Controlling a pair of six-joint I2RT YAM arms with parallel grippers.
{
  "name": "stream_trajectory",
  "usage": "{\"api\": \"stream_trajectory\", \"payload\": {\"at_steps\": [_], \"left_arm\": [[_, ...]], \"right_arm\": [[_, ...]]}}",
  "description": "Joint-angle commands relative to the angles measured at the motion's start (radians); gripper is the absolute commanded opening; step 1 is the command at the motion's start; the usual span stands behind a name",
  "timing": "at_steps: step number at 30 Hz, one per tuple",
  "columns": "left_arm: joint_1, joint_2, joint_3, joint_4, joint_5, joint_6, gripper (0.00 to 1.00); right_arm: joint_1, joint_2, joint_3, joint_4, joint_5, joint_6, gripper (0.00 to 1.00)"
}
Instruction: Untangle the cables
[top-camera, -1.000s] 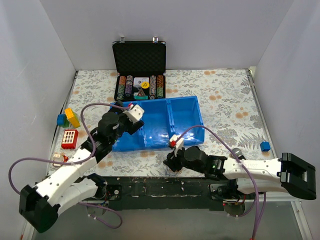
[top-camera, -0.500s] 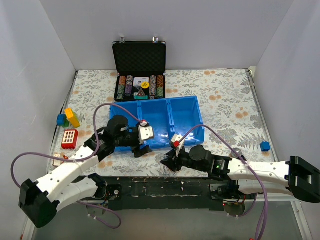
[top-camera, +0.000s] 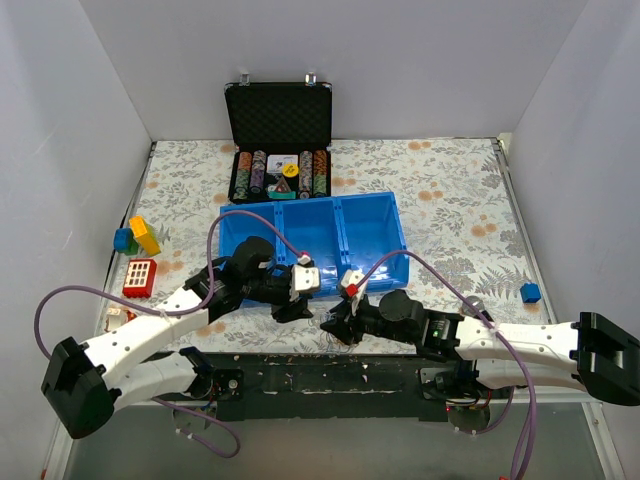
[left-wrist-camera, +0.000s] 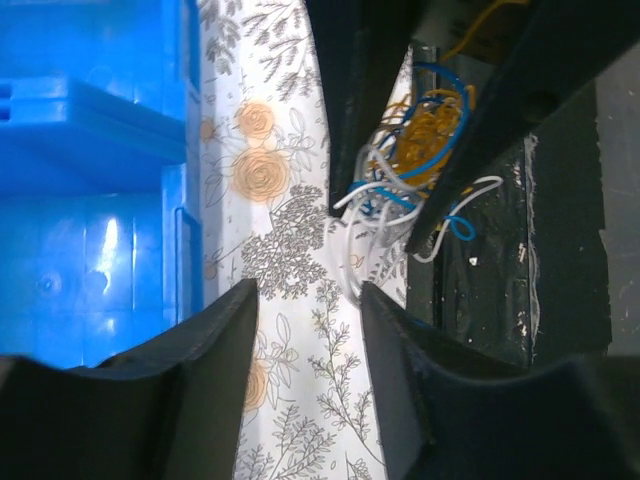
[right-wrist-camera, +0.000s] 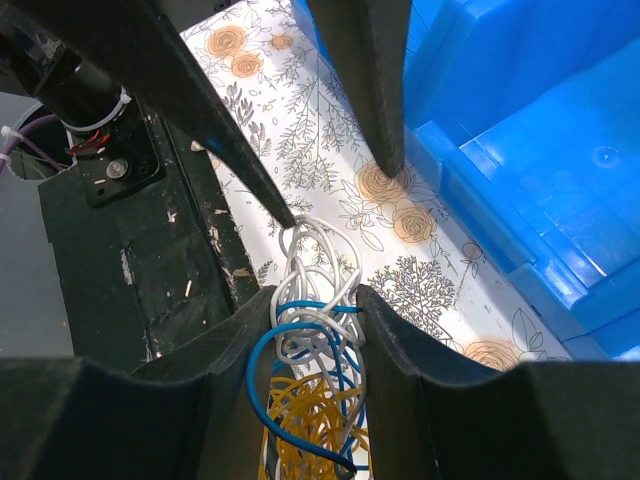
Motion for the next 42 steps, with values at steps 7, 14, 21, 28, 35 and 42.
{"api": "stream_trajectory", "payload": {"at_steps": [7, 14, 21, 28, 35, 42], "left_arm": [[-0.061, 0.004, 0.049, -0.067, 0.021, 0.059, 0.31], [-0.067, 0.019, 0.049, -0.027, -0.042, 0.077, 0.00], [-0.067, 0.010, 0.073, 0.020, -0.112, 0.068, 0.00], [-0.067, -0.002, 0.207, -0.055, -0.131, 0.027, 0.00], [-0.067, -0.031, 0.329, -0.093, -0.137, -0.041, 0.00], [-0.068, -0.030, 0.493, -0.145, -0.164, -0.021, 0.00]], "right_arm": [[0.006, 0.015, 0.064, 0.045, 0.037, -0.023, 0.44], [0.004, 0.013, 0.073, 0.031, 0.031, -0.026, 0.44], [0.006, 0.007, 0.059, 0.010, 0.022, -0.017, 0.44], [0.004, 0.010, 0.010, -0.002, 0.030, 0.003, 0.46], [0.006, 0.021, -0.039, -0.033, 0.056, 0.029, 0.52], [0.006, -0.005, -0.071, -0.078, 0.083, 0.046, 0.52]]}}
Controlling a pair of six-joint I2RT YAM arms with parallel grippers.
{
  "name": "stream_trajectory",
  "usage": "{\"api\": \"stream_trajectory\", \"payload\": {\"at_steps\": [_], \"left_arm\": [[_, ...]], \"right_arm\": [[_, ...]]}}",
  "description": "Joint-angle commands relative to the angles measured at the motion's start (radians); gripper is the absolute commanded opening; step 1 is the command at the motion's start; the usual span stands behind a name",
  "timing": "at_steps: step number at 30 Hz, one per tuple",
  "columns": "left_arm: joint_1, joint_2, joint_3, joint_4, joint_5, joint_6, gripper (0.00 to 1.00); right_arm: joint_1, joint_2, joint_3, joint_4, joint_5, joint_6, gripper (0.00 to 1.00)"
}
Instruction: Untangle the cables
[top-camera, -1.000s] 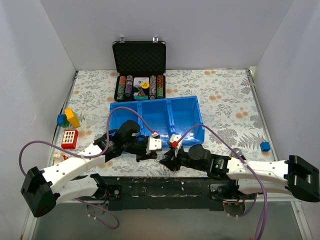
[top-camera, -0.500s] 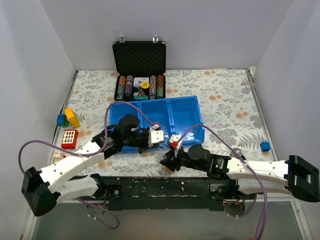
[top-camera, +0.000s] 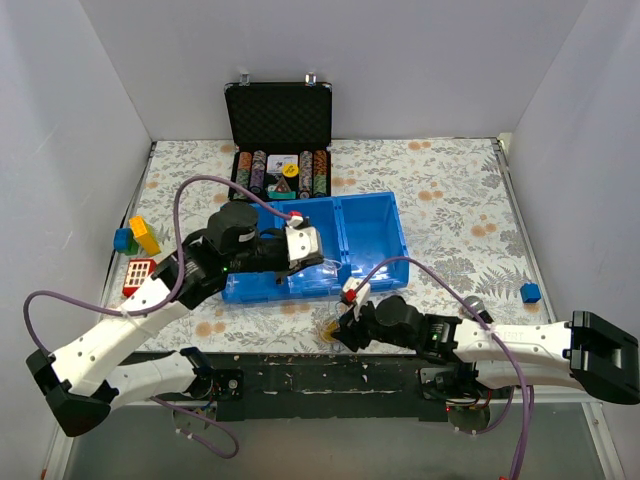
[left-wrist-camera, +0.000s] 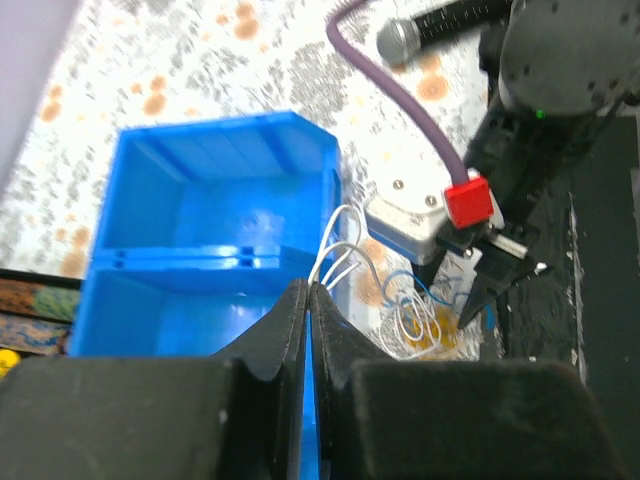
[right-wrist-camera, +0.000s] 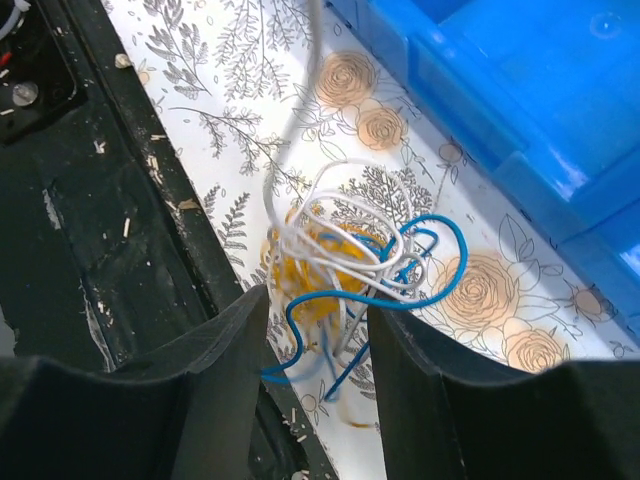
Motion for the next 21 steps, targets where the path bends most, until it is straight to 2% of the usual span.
{"api": "stream_trajectory", "payload": {"at_steps": [1, 8, 14, 15, 21], "left_arm": [[-0.004, -0.024, 0.125, -0.031, -0.036, 0.005, 0.00], [-0.004, -0.007, 0.278, -0.080, -0.027, -0.002, 0.00], [-0.004, -0.017, 0.258, -0.104, 0.004, 0.005, 0.00], [-0.004, -0.021, 0.254, -0.104, 0.007, 0.005, 0.00], [-0.004, -0.022, 0.254, -0.104, 0.022, 0.001, 0.00]], "right_arm": [[0.006, -0.027, -0.020, -0.016, 0.037, 0.022, 0.52], [0.006, -0.073, 0.004, -0.079, 0.060, 0.032, 0.54], [0.004, -0.208, 0.141, -0.180, 0.105, 0.003, 0.61], [0.006, -0.220, 0.165, -0.200, 0.108, -0.008, 0.72], [0.006, -0.253, 0.274, -0.257, 0.148, -0.079, 0.78]]}}
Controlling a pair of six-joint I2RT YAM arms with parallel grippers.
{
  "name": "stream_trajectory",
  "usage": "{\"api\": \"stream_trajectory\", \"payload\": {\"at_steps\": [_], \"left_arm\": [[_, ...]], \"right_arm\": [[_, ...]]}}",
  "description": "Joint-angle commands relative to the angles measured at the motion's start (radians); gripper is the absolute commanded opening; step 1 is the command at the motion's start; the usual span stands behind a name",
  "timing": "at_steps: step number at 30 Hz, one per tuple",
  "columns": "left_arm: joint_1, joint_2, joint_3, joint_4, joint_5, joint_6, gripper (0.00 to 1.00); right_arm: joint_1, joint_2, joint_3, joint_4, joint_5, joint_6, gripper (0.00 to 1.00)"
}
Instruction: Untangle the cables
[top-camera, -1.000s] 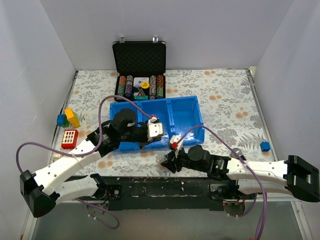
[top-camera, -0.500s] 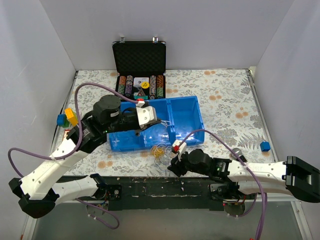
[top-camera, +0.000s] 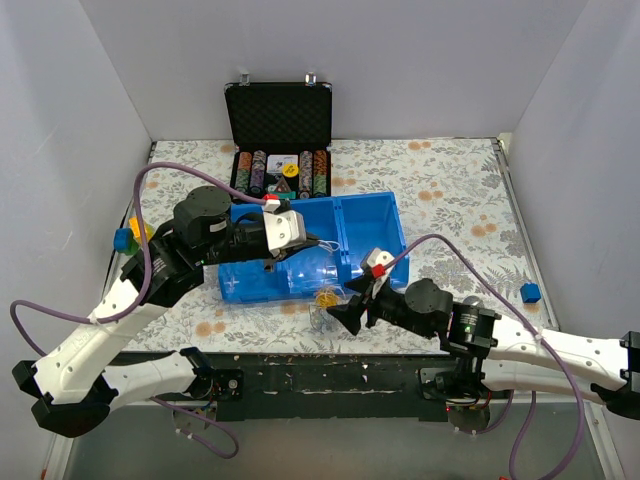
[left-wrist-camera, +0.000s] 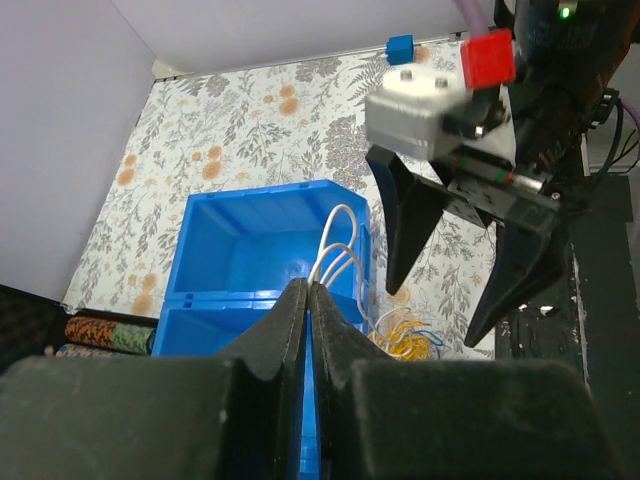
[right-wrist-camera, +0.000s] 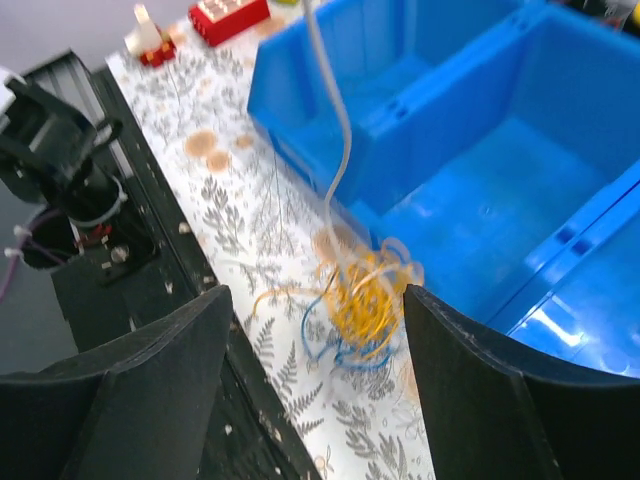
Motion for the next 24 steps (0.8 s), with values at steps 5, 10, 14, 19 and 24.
{"api": "stream_trajectory", "payload": {"at_steps": [5, 10, 14, 19, 24], "left_arm": [[-0.004, -0.009, 0.016, -0.024, 0.048, -0.005, 0.00], [-0.004, 0.001, 0.044, -0.031, 0.060, -0.012, 0.00], [-0.004, 0.016, 0.085, -0.047, 0.083, -0.025, 0.00], [-0.004, 0.046, 0.202, -0.059, 0.066, -0.041, 0.00], [-0.001, 0.082, 0.329, -0.025, 0.051, -0.074, 0.00]], "right_arm": [[0.006, 0.009, 0.066, 0.088, 0.083, -0.140, 0.78], [0.006, 0.125, 0.097, 0.196, 0.074, -0.183, 0.73], [0.006, 0.204, 0.080, 0.289, 0.105, -0.185, 0.61], [0.006, 0.280, 0.076, 0.294, 0.034, -0.140, 0.37], [0.006, 0.337, 0.031, 0.305, -0.047, -0.100, 0.36]]}}
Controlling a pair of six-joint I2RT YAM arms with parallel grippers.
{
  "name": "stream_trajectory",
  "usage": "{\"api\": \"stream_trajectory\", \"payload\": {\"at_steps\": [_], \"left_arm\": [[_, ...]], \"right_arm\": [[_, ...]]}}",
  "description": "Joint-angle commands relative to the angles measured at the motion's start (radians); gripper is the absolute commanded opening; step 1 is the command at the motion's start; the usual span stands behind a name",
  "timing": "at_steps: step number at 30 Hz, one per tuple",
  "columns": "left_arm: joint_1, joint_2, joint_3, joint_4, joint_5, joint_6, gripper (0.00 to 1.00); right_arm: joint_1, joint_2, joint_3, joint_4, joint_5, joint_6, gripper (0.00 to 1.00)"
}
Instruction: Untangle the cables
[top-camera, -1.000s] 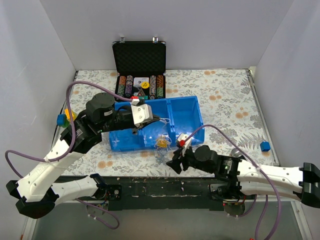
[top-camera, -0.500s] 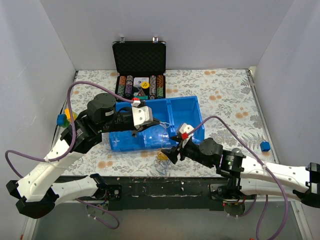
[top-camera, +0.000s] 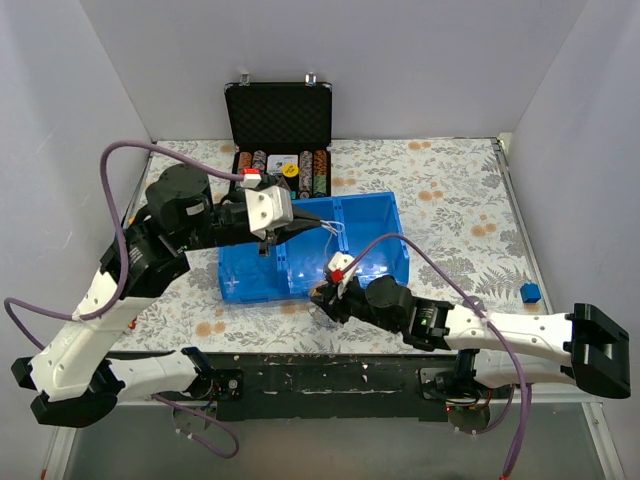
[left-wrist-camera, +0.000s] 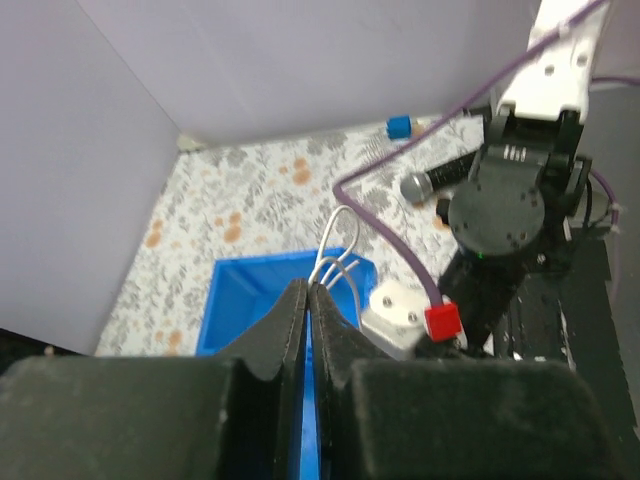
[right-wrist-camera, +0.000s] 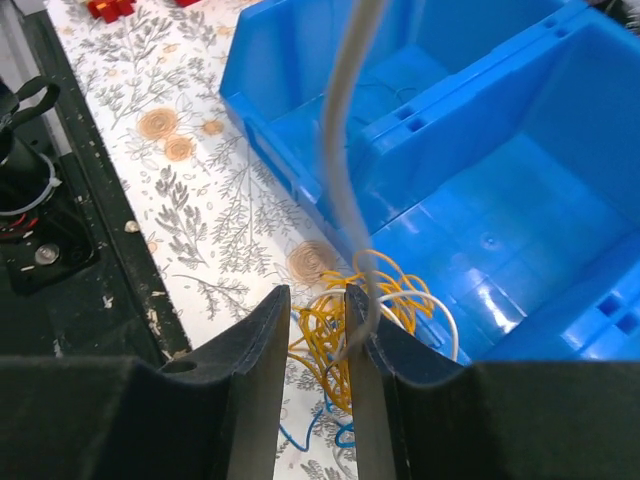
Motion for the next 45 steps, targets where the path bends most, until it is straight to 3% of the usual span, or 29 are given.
{"api": "stream_trajectory", "payload": {"at_steps": [1, 6, 12, 16, 23, 31, 34, 38, 45], "left_arm": [[0.001, 0.023, 0.134, 0.035, -0.005, -0.041, 0.00], [0.002, 0.087, 0.317, 0.062, -0.029, -0.054, 0.00], [0.002, 0.130, 0.469, 0.242, -0.117, -0.050, 0.00], [0.002, 0.131, 0.477, 0.426, -0.221, -0.005, 0.00], [0.002, 0.101, 0.386, 0.894, -0.365, 0.182, 0.00], [0.002, 0.078, 0.322, 1.043, -0.362, 0.232, 0.00], [0.002, 0.068, 0.281, 1.021, -0.379, 0.266, 0.00], [0.002, 0.011, 0.127, 1.015, -0.393, 0.297, 0.00], [0.002, -0.055, -0.100, 1.027, -0.468, 0.274, 0.00]], "right_arm": [[0.006, 0.042, -0.024, 0.061, -0.074, 0.043, 0.36], [0.006, 0.091, -0.075, 0.052, -0.104, 0.065, 0.37], [0.004, 0.149, -0.141, 0.061, -0.119, 0.094, 0.45], [0.003, 0.163, -0.158, 0.060, -0.119, 0.105, 0.50], [0.003, 0.178, -0.149, 0.034, -0.123, 0.092, 0.52], [0.004, 0.182, -0.139, -0.026, -0.140, 0.074, 0.51], [0.003, 0.146, -0.146, -0.040, -0.137, 0.074, 0.51], [0.004, 0.103, -0.142, -0.064, -0.150, 0.083, 0.49], [0.003, -0.005, -0.150, -0.118, -0.179, 0.106, 0.35]]}}
